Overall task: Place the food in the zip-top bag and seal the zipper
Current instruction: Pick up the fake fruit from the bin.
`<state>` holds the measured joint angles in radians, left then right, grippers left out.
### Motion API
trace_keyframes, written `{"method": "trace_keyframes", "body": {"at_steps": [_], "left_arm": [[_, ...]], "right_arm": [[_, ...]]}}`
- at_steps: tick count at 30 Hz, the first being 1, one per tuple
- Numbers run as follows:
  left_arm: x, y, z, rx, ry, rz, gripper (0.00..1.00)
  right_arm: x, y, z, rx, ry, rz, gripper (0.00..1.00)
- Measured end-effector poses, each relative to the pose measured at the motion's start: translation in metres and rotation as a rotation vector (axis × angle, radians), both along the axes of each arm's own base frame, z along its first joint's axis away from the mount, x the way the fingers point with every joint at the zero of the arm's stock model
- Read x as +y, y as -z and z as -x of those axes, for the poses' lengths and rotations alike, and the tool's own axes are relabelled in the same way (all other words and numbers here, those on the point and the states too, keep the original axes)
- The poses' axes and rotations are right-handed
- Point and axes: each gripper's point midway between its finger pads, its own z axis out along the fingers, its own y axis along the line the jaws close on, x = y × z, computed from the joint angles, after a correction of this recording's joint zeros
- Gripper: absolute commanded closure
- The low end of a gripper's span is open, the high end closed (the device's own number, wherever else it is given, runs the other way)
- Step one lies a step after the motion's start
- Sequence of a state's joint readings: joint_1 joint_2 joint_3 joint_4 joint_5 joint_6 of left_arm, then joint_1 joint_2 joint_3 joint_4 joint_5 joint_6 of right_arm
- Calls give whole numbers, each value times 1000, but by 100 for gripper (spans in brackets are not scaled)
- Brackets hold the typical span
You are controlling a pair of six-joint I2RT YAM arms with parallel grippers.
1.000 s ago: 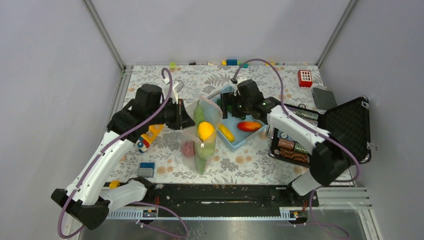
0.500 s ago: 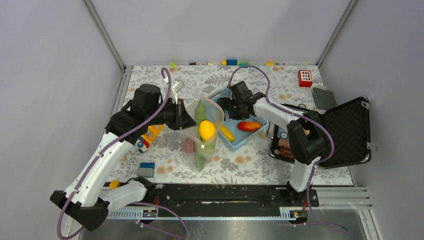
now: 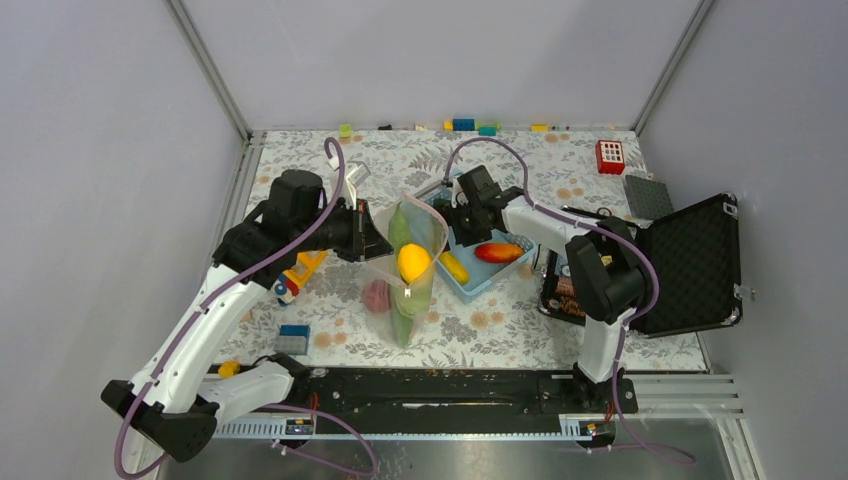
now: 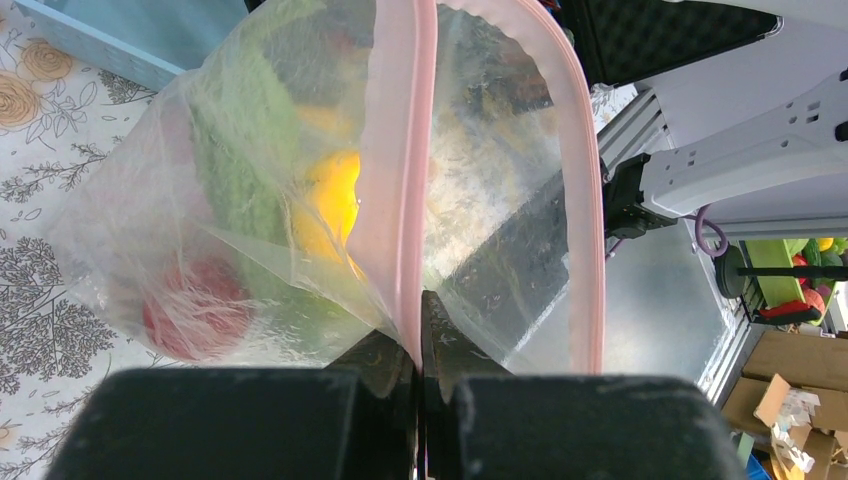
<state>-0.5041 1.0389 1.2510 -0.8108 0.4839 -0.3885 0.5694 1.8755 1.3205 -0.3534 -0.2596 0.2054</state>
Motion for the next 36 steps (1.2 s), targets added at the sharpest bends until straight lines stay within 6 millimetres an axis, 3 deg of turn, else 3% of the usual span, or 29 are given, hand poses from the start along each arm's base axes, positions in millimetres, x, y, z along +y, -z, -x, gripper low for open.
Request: {"method": "trace_keyframes", "body": {"at_steps": [11, 22, 27, 30, 36], "left_arm": [[0, 0, 0, 0, -1, 0, 100], [0, 1, -1, 2, -1, -2, 100], [0, 1, -1, 3, -1, -3, 100], [0, 1, -1, 3, -1, -2, 100], [0, 1, -1, 3, -1, -2, 100]], "right_arm": [[-5, 33, 9, 67, -39, 50, 9], [-25, 41, 5, 48, 13, 163, 15], [-23, 41, 6, 51, 21, 165, 28], [-19, 41, 9, 55, 19, 162, 44], [-14, 40, 12, 61, 28, 154, 63]]}}
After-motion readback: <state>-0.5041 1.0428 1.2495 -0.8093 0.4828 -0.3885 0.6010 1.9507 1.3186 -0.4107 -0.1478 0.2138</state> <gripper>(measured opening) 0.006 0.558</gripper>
